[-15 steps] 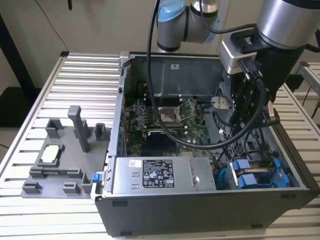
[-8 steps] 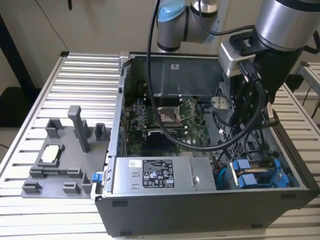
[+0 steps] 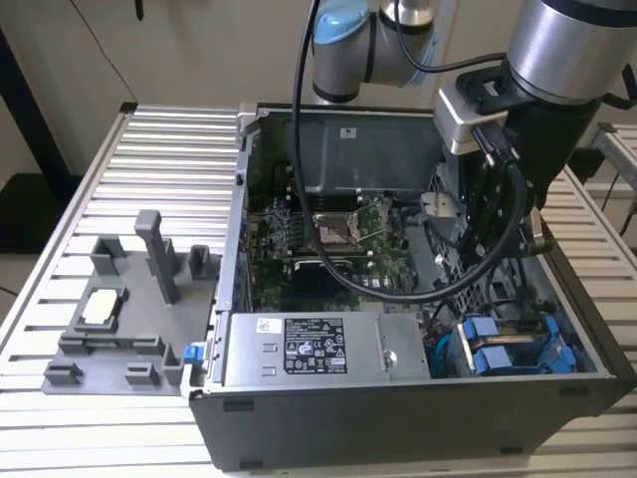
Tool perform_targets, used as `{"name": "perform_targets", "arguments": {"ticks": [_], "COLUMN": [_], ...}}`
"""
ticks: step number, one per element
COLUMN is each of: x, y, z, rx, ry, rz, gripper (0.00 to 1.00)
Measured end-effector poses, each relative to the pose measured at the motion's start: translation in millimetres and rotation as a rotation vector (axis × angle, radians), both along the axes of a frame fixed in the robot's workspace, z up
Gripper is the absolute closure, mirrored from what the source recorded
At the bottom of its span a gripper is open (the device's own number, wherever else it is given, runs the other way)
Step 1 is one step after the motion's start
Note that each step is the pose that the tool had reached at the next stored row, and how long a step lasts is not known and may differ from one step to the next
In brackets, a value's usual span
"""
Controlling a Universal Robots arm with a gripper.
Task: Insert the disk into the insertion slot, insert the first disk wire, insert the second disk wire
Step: 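Insert the second disk wire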
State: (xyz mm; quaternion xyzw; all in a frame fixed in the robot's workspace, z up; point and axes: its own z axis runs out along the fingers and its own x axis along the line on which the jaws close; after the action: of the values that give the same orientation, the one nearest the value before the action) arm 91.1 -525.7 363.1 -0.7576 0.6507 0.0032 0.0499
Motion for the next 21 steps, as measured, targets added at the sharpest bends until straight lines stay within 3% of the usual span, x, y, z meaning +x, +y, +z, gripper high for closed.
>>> {"name": "perform_targets", "arguments": {"ticks": [6, 9, 21], "x": [0.1, 0.8, 7.9], "y": [-0.2, -2.8, -30.7], "z": [0.0, -0.4, -1.9], "rx": [-0.0007, -0.0008, -0.0009], "ry": [0.0, 0.0002, 0.0027], "rz": [0.0, 0.0, -0.001], "gripper": [0.84, 0.84, 0.84]}}
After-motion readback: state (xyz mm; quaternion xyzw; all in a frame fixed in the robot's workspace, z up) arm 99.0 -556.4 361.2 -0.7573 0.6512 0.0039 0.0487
